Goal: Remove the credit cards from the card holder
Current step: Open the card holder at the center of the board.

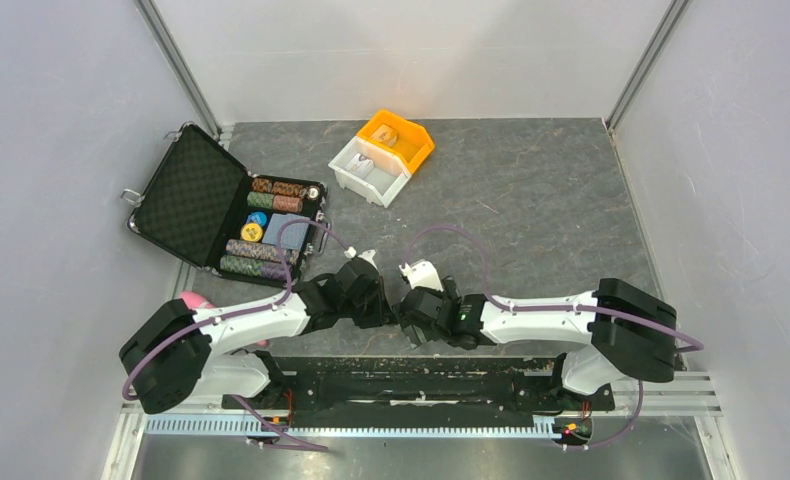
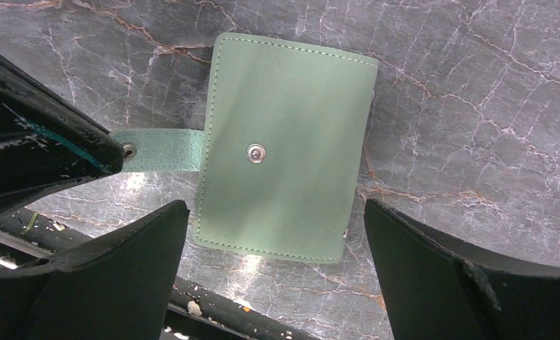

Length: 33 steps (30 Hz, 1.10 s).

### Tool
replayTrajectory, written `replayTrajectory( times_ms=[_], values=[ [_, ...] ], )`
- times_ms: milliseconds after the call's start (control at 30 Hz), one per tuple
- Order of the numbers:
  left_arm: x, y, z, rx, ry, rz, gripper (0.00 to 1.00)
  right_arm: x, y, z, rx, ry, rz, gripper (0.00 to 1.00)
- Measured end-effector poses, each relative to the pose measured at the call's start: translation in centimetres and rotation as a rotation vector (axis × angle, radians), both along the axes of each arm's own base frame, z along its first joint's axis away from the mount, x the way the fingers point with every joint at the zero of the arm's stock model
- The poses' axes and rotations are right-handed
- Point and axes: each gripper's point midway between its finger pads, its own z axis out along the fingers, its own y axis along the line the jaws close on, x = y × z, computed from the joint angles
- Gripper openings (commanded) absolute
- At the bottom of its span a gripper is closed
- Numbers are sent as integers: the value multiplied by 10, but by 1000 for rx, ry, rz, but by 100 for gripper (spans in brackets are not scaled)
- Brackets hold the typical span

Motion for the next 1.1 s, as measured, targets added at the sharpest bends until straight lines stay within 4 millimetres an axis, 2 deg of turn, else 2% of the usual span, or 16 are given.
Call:
replayTrajectory(
  times_ms=[367, 600, 733, 967, 1100],
  values=[
    [0, 0, 0, 0, 0, -1, 2, 1, -4, -9, -41, -11, -12, 98],
    [0, 0, 0, 0, 0, -1, 2, 3, -5, -7, -50, -27, -15, 92],
    [0, 1, 0, 0, 0, 0, 2, 4, -4, -3, -48, -38, -17, 89],
    [-1, 2, -1, 5, 2, 1, 2, 9, -5, 9, -54, -64, -17, 78],
    [-1, 2, -1, 6, 2, 1, 2, 13, -6, 18, -48, -89, -23, 75]
  ],
)
